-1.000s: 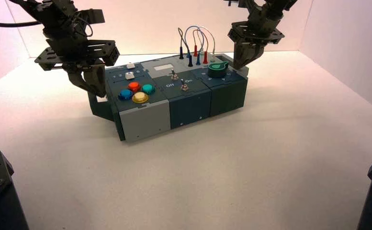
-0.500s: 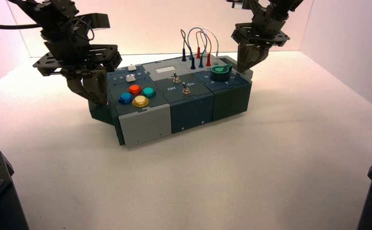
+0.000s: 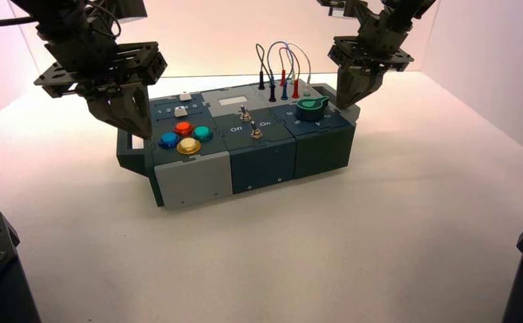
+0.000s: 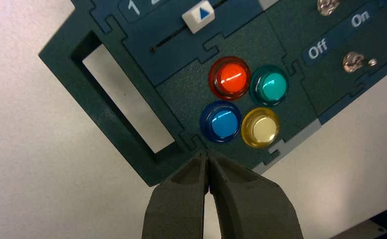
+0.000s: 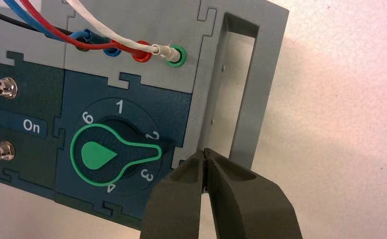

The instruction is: Move the box closer.

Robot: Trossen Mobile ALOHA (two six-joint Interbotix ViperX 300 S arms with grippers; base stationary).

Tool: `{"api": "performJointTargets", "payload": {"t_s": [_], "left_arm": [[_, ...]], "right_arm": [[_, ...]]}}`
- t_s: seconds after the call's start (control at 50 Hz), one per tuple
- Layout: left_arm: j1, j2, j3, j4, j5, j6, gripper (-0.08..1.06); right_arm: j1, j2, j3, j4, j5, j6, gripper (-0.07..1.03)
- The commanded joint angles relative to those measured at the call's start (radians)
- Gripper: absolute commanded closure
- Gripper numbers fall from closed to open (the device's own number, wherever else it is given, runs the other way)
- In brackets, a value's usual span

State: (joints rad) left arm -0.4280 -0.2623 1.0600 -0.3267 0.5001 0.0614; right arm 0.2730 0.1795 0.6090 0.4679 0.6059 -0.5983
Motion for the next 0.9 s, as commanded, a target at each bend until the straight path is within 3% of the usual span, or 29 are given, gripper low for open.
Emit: {"api": "performJointTargets", "payload": {"t_s": [0.02,0.52,0.9], "left_arm": [[-0.003,-0.025,-0.009,0.000,-0.009,-0.002,1.01],[-0.003,-0.021,0.003,-0.002,-0.028,-0.008,1.01],[-0.003,-0.018,0.002,0.000,-0.046,-0.011,1.01]], "right_arm": [[0.026,-0.021,0.003,0.003,0.008,0.003,0.98],[0.044,-0.075,0.060,0.005,-0.005,0.017,0.98],[0.046,-0.110,0.150,0.006,-0.041,0.049,0.98]]}}
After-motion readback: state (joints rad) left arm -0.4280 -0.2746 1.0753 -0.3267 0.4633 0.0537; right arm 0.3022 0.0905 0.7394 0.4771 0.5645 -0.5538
